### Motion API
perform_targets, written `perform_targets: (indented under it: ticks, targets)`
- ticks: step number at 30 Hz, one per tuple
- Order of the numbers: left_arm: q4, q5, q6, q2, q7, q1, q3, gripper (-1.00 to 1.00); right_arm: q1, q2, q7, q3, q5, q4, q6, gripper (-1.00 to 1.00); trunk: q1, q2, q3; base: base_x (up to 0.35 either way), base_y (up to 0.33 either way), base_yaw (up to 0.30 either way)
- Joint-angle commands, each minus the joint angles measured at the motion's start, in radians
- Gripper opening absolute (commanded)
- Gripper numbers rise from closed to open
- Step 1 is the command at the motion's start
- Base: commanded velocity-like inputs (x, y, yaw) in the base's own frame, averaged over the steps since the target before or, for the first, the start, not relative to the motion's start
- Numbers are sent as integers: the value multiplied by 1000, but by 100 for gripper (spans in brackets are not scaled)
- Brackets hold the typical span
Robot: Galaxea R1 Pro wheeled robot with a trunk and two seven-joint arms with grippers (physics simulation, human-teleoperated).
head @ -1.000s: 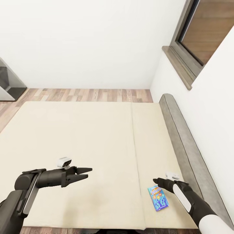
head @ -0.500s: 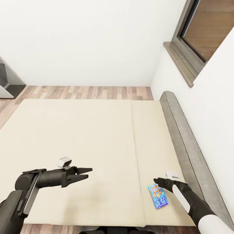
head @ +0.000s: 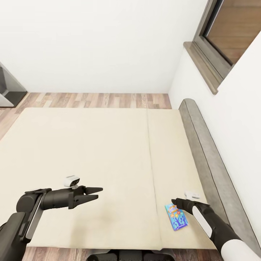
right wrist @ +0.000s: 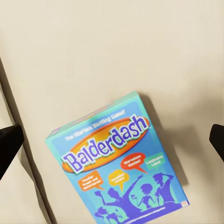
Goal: Put all the toys in the child's room - the three board games (two on the bed and one on the table), the two jigsaw puzzles on the table, and the tennis ball on the table - inside the toy box on the table in the child's room.
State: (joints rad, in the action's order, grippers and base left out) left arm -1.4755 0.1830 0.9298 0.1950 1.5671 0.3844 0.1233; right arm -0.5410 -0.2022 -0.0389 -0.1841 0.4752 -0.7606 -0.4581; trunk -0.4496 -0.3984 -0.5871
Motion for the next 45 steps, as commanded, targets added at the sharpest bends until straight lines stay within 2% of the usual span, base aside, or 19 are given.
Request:
perform_targets:
  ticks: [1, 27, 34, 45]
  targets:
    - [0, 0, 11, 0, 4, 0, 0, 100, 0, -1, -4, -4, 6, -2, -4, 100, 0, -2, -3, 0, 0, 0]
    - [0, 0, 11, -3, 4, 1, -6, 100, -1, 3, -5, 5, 13, 5, -3, 100, 0, -2, -45, 0, 0, 0]
    - [0, 0, 11, 0, 4, 1, -1, 100, -11, 16, -5, 5, 10, 14, -6, 100, 0, -2, -57, 0, 0, 0]
    - [0, 0, 11, 1, 4, 0, 1, 100, -44, 19, -3, 3, 7, 15, -13, 100, 0, -2, -75, 0, 0, 0]
